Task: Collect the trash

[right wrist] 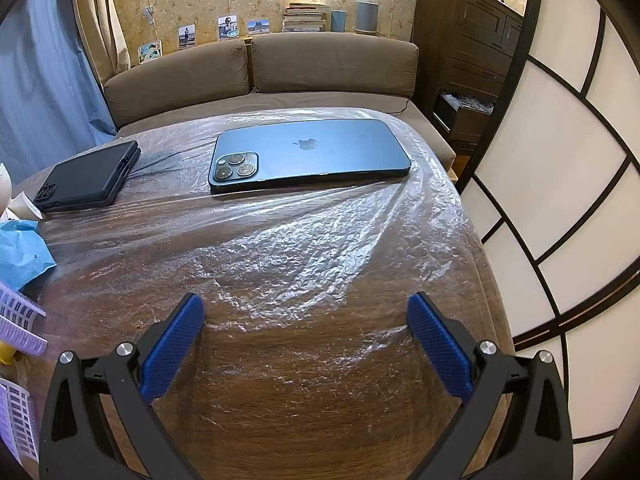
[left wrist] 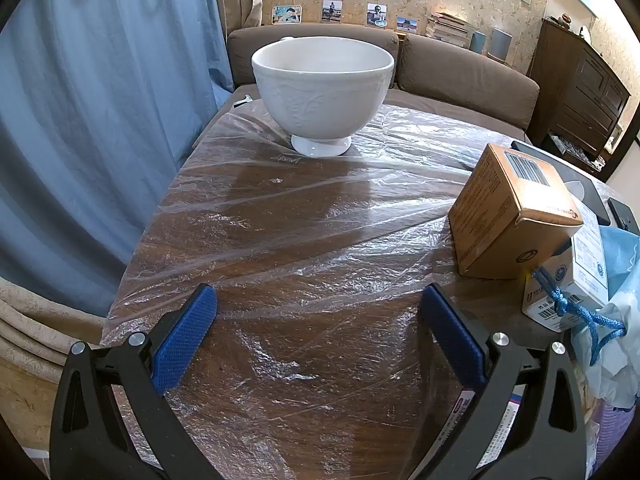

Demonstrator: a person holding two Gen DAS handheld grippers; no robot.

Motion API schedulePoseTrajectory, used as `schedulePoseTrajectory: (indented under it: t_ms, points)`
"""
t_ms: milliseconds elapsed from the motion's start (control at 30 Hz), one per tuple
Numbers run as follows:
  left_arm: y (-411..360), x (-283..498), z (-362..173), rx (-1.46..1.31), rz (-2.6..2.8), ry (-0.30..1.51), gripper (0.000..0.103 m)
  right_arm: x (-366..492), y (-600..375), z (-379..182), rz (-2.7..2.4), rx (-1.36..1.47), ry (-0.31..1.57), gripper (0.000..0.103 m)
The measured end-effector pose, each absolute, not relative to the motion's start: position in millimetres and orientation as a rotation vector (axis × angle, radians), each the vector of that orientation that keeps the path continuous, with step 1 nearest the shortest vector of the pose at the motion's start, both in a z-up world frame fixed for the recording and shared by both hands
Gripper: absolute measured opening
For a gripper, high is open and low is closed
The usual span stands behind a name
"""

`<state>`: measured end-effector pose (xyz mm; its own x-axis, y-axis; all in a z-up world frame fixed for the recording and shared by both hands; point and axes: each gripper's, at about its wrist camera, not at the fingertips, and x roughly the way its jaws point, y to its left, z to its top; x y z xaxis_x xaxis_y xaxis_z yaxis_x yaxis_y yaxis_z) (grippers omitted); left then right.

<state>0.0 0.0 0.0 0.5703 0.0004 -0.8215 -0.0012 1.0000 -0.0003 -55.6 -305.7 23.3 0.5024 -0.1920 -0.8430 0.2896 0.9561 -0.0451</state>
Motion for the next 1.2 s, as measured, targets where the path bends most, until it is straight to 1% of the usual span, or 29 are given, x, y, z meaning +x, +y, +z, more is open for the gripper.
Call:
schedulePoseTrajectory:
  t_ms: [1200]
  points:
    - [-0.1, 0.2, 0.1, -0.001, 0.001, 0.963, 0.102, -57.7, -308.1, 21.6, -0.281, 0.1, 1.003, 0.099]
